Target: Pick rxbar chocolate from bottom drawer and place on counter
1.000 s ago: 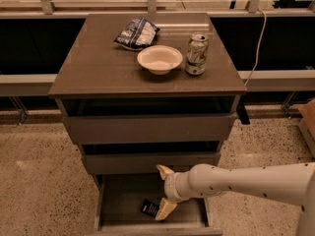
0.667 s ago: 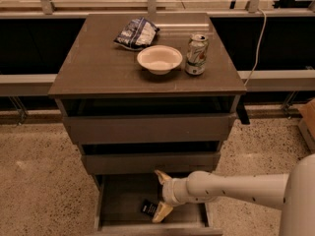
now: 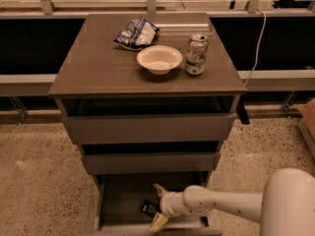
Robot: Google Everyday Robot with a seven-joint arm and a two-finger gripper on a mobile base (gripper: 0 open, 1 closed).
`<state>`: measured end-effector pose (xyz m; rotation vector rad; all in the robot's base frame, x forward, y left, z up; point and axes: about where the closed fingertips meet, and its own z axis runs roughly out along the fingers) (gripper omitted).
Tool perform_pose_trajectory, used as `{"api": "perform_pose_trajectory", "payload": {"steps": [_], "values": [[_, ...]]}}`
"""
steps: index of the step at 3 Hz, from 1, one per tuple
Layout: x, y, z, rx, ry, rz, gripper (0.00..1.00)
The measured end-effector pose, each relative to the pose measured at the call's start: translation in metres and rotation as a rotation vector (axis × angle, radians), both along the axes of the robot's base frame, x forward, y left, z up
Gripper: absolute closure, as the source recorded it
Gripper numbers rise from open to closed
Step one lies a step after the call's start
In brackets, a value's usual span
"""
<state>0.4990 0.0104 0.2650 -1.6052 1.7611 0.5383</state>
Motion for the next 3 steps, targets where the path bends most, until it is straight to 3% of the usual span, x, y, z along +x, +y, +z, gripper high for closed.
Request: {"api": "perform_pose_trajectory", "payload": {"steps": [1,2,3], "values": [[-0.001,0.007,-0.044,0.002,0.046,-0.047,0.00],[-0.001,0.011,-0.080,0.000,0.088,-0.071,0.18],[-0.001,0.011,-0.072,0.000,0.088,-0.071,0.42]]}}
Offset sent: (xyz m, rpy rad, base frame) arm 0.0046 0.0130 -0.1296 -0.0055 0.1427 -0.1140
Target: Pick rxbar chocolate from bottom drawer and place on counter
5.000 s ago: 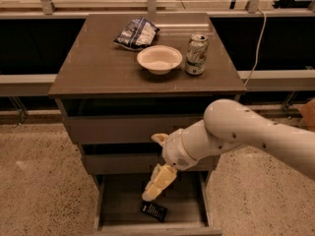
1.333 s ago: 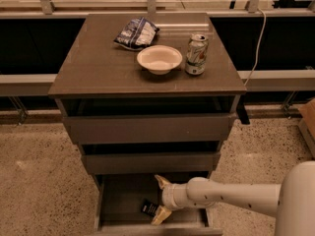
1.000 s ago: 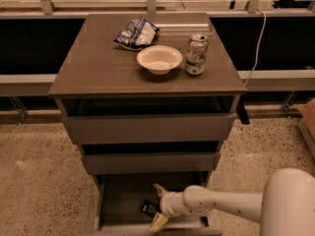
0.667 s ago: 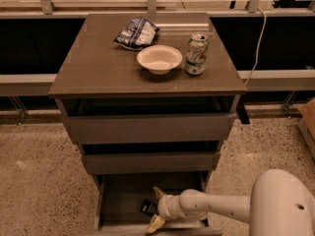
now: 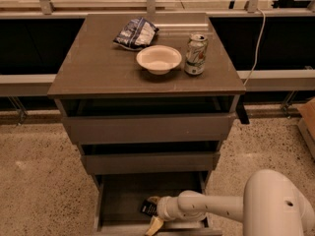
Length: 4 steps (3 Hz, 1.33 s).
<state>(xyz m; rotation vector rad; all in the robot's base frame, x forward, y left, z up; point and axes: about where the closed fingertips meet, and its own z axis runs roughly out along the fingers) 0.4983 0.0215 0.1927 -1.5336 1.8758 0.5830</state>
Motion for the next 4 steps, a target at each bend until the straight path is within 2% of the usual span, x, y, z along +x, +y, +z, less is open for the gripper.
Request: {"api": "perform_pose_trajectory", "payload": {"steps": [1,2,3,4], "values": [[0.0000,0.0000,0.0054,0.000,0.000,0.000,0.52],[0.0000,0.0000,0.0068,0.000,0.000,0.000,0.29],[0.0000,0.0001,0.0080,0.000,0.000,0.000,0.01],[0.0000,0.0001,0.0080,0.000,0.000,0.000,0.00]]}}
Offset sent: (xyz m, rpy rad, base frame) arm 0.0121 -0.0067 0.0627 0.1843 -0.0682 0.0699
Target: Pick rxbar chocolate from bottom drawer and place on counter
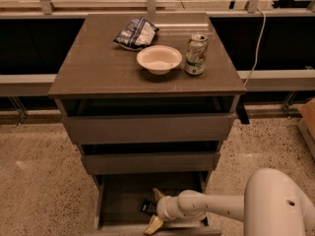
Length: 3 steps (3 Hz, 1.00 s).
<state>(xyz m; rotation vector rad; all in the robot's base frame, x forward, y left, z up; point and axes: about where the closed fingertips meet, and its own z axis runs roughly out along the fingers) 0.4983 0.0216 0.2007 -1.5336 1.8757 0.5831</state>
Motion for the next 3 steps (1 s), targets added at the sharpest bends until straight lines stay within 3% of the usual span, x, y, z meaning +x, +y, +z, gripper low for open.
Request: {"api": "perform_pose_trajectory", "payload": {"steps": [2,3], "values": [[-0.010,0.027,0.034,0.029,0.043,0.048,0.00],[-0.007,0.028,0.035,-0.018,0.059,0.038,0.00]]}}
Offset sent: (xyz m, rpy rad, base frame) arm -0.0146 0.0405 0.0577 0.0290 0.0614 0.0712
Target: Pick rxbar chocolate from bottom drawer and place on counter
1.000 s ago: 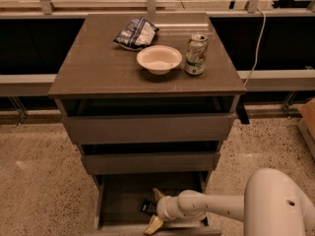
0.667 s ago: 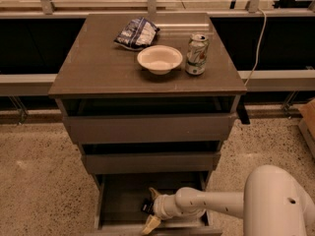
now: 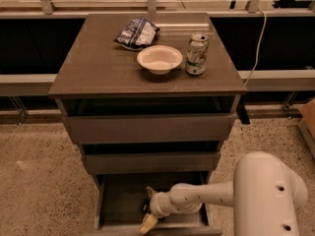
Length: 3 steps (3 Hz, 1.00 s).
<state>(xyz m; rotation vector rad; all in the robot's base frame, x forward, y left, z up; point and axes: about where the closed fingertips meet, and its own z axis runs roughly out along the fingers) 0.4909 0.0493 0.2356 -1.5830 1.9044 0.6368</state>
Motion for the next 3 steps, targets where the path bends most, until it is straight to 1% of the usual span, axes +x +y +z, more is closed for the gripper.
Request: {"api": "perform_pose_trajectory", "payload": {"steps": [1,2,3], "values": [[0.012,-0.013,-0.008,-0.031,-0.026,-0.035,0.18],[0.022,-0.028,-0.020,-0.027,-0.059,-0.062,0.33],[0.032,-0.048,-0.041,-0.013,-0.082,-0.094,0.32]]}}
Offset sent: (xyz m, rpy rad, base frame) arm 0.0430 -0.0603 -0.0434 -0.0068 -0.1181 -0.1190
